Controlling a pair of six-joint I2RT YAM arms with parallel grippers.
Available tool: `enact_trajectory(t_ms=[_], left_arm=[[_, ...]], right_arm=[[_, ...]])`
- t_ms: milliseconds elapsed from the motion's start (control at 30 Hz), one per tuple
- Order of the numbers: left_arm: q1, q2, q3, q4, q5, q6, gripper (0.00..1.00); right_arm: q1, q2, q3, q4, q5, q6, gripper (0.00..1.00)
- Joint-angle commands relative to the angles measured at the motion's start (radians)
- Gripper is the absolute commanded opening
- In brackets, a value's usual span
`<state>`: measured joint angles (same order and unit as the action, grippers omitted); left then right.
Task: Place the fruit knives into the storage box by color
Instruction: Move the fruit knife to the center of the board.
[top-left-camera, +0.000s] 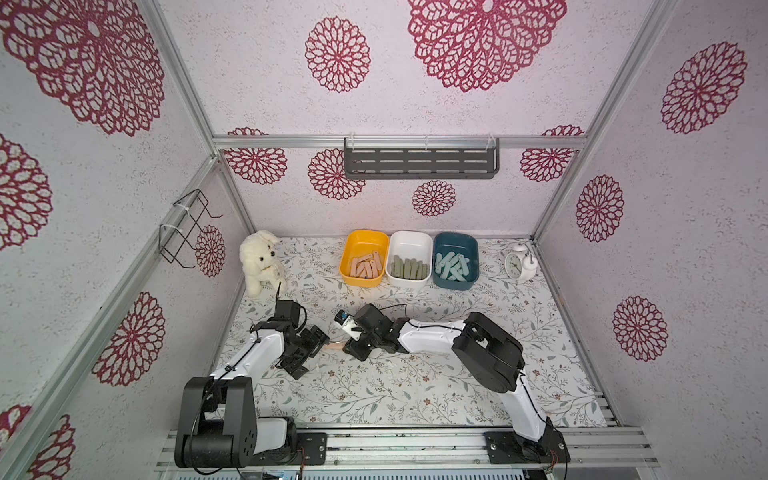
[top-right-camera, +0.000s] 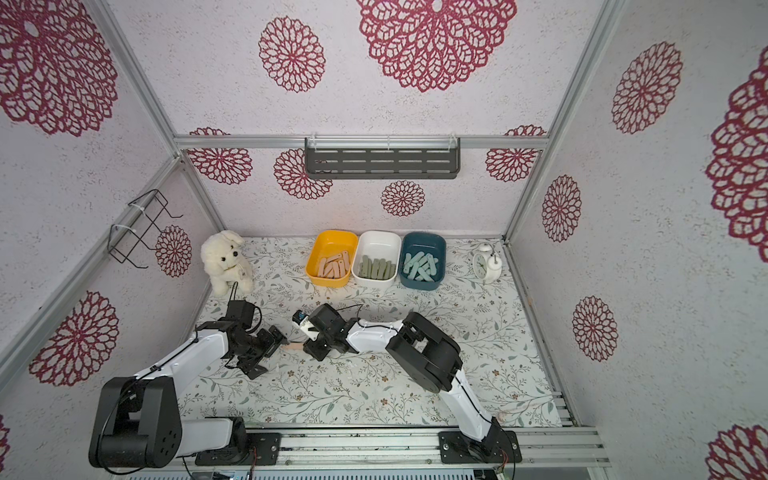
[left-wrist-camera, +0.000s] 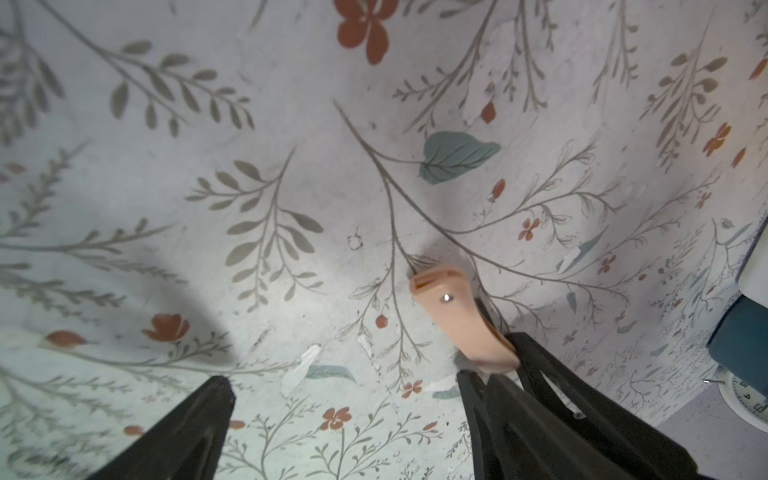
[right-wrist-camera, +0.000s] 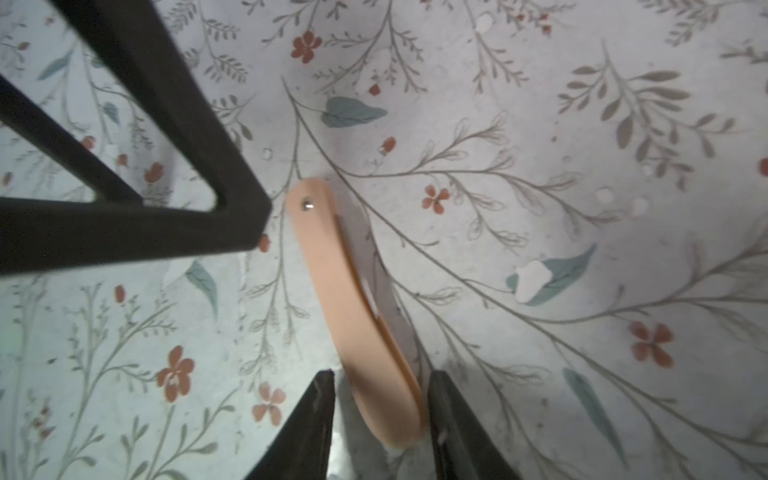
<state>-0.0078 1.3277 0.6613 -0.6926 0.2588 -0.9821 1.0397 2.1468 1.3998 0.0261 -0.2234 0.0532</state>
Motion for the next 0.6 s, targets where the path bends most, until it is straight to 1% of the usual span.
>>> enact_trajectory(t_ms=[0,167,300,367,433,500,567], left_arm=[[-0.005,-0.038,-0.013,0.011,-0.007,-0.031,0.99],[-0.020,-0.055,-0.025,0.022,-0.020,-0.048,0.98],[-0.038,-0.027,-0.017,0.043,-0.029,-0.056,0.96],[-0.062,-0.004,-0.005,0.036,-0.050,-0.052,0.95],[-0.090,0.029,0.023,0.013,-0.077,-0.023,0.94],[-0.123,0.066,0.071,-0.017,-0.106,0.025,0.93],[-0.170,0.098,0.142,-0.075,-0.168,0.083,0.93]], right_arm=[[0.036,0.026,-0.033,-0.132,-0.077,0.016,0.41],[0.083,0.032,-0.024,-0.137,-0.111,0.004,0.40],[0.114,0.028,-0.019,-0.128,-0.133,0.014,0.39],[0.099,-0.013,-0.064,-0.098,-0.130,0.033,0.39],[0.062,-0.083,-0.126,-0.072,-0.135,0.054,0.41],[0.017,-0.156,-0.194,-0.057,-0.130,0.064,0.46],[-0.033,-0.229,-0.263,-0.043,-0.128,0.072,0.51]])
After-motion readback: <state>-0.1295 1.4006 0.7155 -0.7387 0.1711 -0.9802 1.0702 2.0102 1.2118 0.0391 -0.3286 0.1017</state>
